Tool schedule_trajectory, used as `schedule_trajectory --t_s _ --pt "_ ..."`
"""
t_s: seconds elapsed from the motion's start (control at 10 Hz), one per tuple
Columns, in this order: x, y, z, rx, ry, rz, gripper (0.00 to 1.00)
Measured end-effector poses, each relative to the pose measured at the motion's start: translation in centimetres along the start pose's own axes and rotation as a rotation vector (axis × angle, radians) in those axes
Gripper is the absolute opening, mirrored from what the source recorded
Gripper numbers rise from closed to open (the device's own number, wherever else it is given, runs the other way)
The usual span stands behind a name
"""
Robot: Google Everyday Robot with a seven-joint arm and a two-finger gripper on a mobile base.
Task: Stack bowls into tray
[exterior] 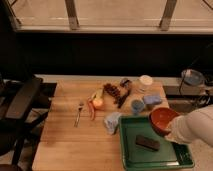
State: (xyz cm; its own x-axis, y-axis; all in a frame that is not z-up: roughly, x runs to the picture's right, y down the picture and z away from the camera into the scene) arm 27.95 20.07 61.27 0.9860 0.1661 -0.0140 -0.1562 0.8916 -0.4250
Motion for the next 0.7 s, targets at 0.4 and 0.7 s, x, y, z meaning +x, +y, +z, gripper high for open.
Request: schedule_trajectory --t_s 0.4,0.7 --pt "-0.6 -0.8 0.6 0.013 -0.006 -0.007 0.08" --pt "-0.2 -1.7 4.2 0.025 -0.012 0.013 0.08"
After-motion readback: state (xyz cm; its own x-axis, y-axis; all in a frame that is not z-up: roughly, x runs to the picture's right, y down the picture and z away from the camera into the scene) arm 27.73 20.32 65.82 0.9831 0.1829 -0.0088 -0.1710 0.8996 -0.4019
